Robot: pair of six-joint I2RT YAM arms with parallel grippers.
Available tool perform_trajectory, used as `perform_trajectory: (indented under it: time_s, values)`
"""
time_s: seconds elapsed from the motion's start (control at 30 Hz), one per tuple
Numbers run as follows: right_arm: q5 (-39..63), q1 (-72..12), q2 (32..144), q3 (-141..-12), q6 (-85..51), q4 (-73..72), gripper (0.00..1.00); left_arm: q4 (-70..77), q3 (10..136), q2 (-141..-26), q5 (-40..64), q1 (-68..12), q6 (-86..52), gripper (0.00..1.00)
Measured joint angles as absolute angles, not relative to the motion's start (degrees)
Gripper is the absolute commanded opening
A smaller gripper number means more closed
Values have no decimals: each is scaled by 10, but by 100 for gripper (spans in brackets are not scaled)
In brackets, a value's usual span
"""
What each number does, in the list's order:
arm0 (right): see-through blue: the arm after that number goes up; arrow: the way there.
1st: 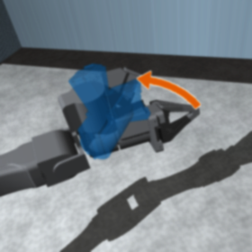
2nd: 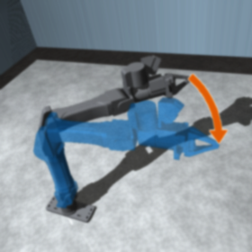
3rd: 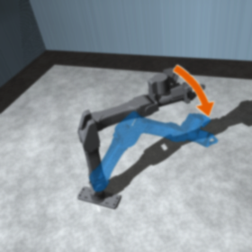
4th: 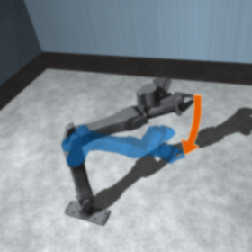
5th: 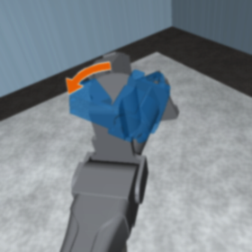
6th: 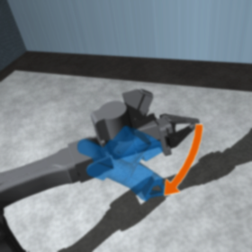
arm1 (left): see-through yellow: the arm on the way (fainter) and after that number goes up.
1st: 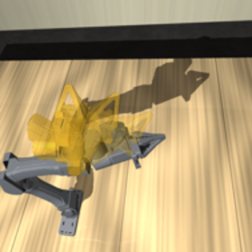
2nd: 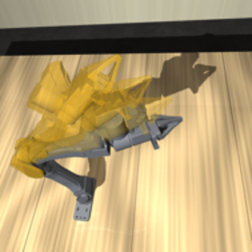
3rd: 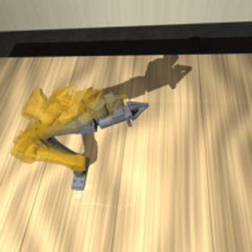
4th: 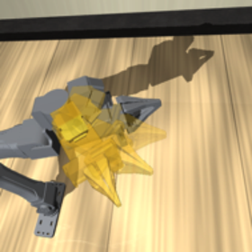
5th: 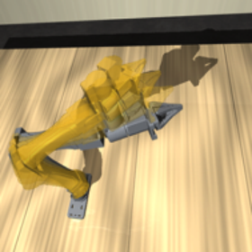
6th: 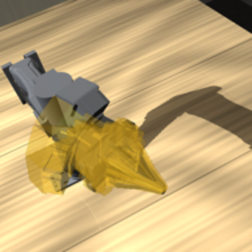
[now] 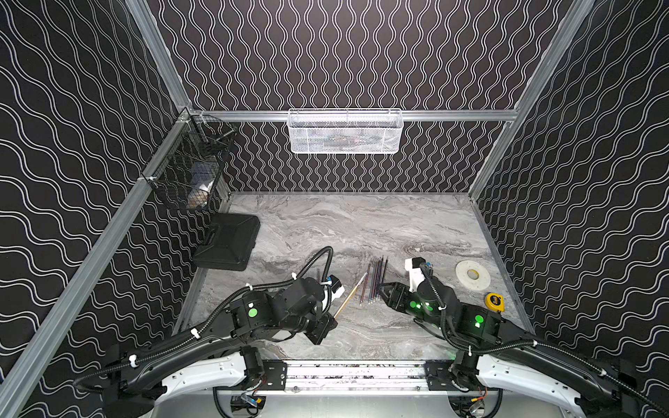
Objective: Remove the protective cover of the pencils
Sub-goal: Remove the protective sleeve from the pencil.
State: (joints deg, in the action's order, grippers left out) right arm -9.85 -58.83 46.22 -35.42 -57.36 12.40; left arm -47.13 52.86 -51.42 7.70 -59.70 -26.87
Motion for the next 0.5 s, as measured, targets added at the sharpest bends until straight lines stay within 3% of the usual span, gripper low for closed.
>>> perform_trajectory:
  time_s: [0.27,0.5]
  values:
    - [-7,-589,507,-334,-561,4,40,-471,528,-540,77,-597,-260,0]
    - [11,-588,500,-329,-561,-25,39,-471,528,-536,77,-596,-260,0]
